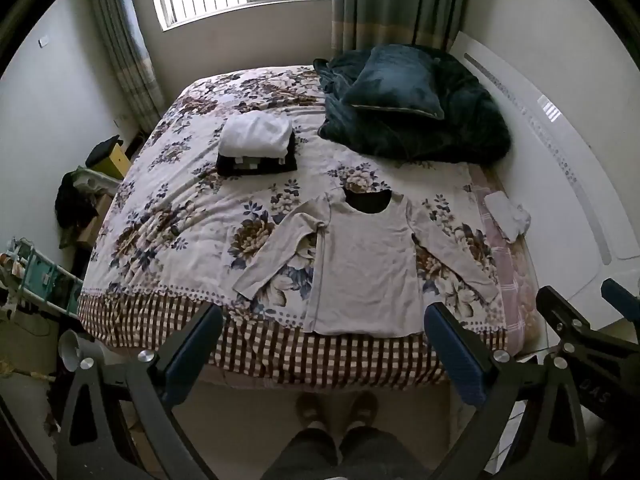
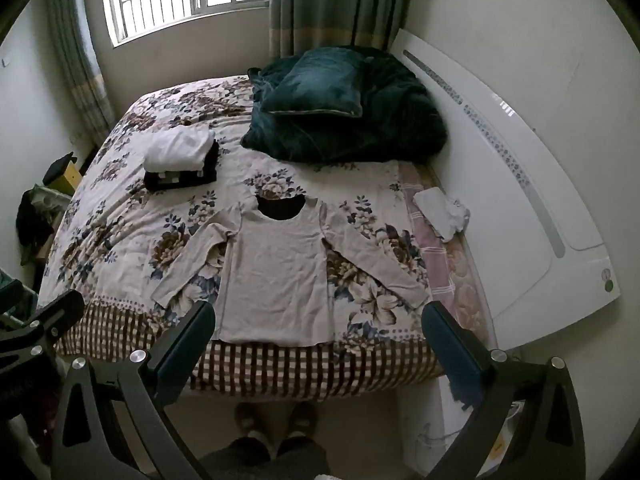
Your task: Fold small clothes
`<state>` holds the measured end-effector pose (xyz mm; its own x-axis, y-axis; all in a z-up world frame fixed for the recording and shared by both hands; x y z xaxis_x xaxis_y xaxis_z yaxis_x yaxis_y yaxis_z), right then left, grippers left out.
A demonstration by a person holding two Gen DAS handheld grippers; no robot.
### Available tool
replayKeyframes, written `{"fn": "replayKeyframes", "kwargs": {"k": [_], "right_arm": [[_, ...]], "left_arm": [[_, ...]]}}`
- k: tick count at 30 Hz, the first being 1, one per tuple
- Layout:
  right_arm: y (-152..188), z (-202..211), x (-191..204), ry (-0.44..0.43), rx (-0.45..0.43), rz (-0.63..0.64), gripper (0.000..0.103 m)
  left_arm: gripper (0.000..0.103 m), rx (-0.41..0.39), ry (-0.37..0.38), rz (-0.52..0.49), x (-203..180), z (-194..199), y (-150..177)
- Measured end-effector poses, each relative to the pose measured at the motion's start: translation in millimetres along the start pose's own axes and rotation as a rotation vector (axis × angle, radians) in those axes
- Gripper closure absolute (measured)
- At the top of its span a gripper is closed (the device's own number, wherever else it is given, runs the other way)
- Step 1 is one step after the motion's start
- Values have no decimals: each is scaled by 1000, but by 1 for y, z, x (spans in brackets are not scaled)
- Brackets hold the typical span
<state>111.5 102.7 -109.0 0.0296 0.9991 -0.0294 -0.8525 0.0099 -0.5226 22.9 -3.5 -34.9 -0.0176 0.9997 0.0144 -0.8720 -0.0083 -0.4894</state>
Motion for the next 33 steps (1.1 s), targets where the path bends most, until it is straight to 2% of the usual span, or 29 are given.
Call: {"fn": "replayKeyframes", "kwargs": {"k": [33], "right_arm": [[-1, 6, 0, 7, -7, -1, 0]], "left_arm": [[0, -18, 8, -5, 1, 11, -10]]}}
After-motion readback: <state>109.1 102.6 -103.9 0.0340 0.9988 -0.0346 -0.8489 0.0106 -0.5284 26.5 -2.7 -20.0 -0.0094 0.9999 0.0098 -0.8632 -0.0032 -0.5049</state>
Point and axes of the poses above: each gripper's, at about its wrist camera, not at the fingertips, and z roughly against the way its jaws point, x to its left, y to its underside, the point moved 4 cm from there along -z, roughly the way its jaws point, and after that the axes turned 1 degree about -y, right-handed, at the moved point
